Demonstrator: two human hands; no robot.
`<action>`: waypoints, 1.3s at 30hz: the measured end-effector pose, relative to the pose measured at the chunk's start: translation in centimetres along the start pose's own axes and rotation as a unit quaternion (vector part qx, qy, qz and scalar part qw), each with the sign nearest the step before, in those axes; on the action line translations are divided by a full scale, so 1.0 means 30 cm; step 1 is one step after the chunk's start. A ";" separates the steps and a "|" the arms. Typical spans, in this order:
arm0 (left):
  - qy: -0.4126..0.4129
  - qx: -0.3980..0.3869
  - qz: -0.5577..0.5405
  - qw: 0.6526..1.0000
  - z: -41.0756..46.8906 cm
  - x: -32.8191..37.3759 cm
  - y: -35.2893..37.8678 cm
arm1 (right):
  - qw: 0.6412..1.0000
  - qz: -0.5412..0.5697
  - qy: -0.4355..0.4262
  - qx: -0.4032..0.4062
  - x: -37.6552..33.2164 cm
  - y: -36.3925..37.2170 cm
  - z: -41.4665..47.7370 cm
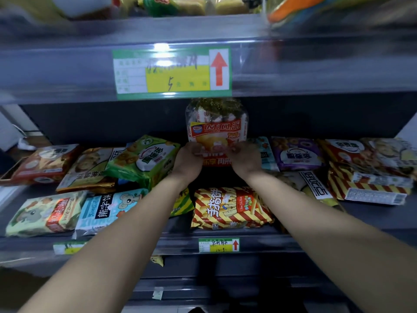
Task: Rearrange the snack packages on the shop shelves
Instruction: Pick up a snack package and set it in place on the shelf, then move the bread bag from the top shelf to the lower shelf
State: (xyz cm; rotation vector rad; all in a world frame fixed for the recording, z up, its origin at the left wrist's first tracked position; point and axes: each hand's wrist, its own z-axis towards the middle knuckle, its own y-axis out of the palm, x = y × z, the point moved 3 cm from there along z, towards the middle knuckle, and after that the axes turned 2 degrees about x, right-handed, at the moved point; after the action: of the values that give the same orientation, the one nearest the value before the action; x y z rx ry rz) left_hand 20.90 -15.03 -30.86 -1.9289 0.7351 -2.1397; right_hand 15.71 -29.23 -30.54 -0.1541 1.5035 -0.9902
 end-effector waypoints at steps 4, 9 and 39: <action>0.054 -0.005 0.091 0.994 -0.086 0.055 -0.033 | 0.996 -0.069 -0.030 -0.048 -0.067 -0.022 -0.094; 0.105 -0.032 0.086 0.990 -0.210 0.122 -0.095 | 0.996 0.043 -0.028 -0.071 -0.140 -0.102 -0.235; 0.311 0.063 -0.013 0.948 -0.926 0.963 -0.248 | 0.967 0.071 -0.238 0.064 -0.464 -0.931 -0.721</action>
State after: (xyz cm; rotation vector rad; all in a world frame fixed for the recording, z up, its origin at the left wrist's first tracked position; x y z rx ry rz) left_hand -8.88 -14.51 -3.02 -1.1934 0.6338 -2.7587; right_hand -12.33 -27.54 -5.00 -0.1756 0.9944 -0.8569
